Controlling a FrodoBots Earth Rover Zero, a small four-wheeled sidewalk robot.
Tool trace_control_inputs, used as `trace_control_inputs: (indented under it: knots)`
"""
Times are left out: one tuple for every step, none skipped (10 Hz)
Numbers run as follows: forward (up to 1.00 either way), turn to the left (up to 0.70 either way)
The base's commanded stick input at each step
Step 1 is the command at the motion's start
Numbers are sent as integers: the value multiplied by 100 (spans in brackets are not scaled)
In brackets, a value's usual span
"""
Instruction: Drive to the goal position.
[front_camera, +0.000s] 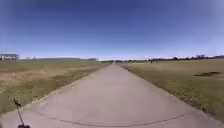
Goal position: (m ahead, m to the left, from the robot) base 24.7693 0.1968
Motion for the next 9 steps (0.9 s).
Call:
trace_control_inputs:
  knots:
    - [100,0]
    - [100,0]
    - [100,0]
    - [100,0]
    - [100,0]
    - [100,0]
    - [100,0]
    - [100,0]
    - [100,0]
